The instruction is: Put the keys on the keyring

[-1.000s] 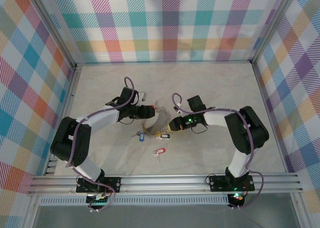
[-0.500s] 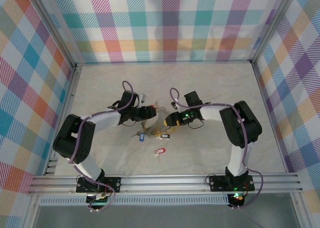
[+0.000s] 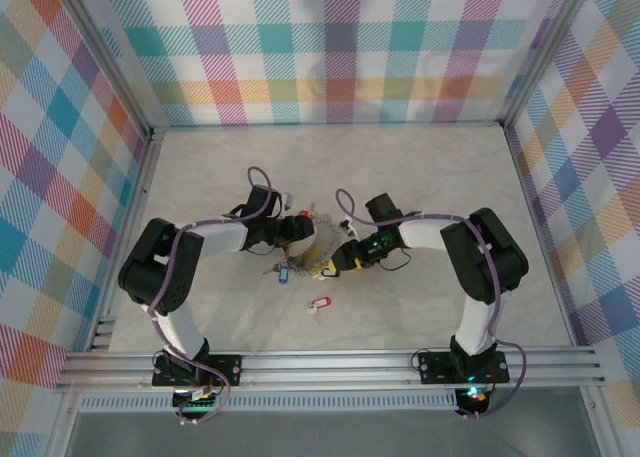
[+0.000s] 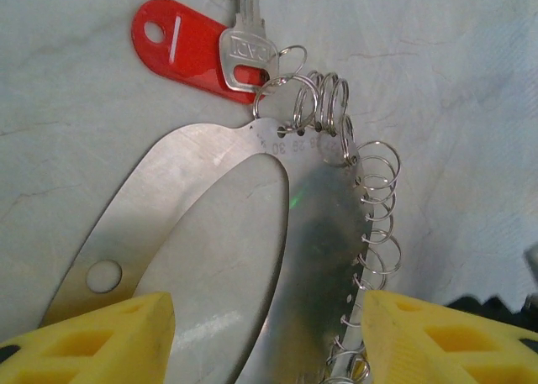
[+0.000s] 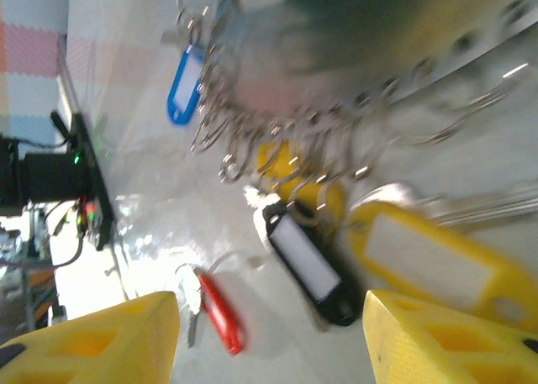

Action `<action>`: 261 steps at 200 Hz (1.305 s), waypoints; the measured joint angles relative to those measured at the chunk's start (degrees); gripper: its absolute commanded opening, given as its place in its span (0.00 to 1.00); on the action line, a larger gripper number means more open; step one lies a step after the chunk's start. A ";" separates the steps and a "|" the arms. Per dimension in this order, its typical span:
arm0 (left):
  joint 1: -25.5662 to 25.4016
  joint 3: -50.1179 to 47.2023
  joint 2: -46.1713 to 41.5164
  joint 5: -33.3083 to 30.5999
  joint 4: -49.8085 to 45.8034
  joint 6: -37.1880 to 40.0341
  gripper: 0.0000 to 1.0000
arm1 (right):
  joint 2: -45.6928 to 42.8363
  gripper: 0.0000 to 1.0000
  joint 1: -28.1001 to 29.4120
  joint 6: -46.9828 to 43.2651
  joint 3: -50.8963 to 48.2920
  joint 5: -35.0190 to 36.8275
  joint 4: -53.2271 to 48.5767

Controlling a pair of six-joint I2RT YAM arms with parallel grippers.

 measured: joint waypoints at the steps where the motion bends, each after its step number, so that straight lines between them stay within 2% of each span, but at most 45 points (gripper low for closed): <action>1: 0.00 0.00 0.00 0.00 0.02 0.00 0.61 | 0.02 0.59 0.09 -0.04 0.00 -0.11 -0.09; 25: 0.00 0.00 0.00 -0.26 0.02 0.00 0.61 | -0.24 0.62 2.03 -2.05 0.28 -2.99 -2.47; 38: 0.00 0.00 0.00 -0.44 0.00 0.02 0.61 | -1.77 0.64 2.71 -3.04 0.28 -2.32 -3.13; 73: 0.00 0.00 0.00 -1.33 -0.11 0.11 0.61 | -6.62 0.69 2.62 -6.88 3.63 9.60 -4.48; 97: 0.00 0.00 0.00 -1.97 -0.35 0.24 0.61 | -2.91 0.69 2.82 -12.41 11.80 17.68 -7.58; 124: 0.00 0.02 -0.11 -2.82 -0.87 -0.61 0.60 | 1.60 0.76 3.26 -15.87 17.38 21.70 -10.75; 179: 0.02 0.02 -2.05 -3.45 -1.73 -2.84 0.61 | 4.22 0.78 6.60 -16.55 15.69 25.05 -14.29; 235: 0.04 0.04 -2.21 -4.68 -2.62 -4.07 0.61 | 3.93 0.78 7.50 -15.96 15.50 25.94 -14.95; 261: 0.04 0.04 -2.21 -4.96 -3.04 -4.48 0.61 | 1.38 0.78 7.98 -14.97 12.35 25.70 -15.65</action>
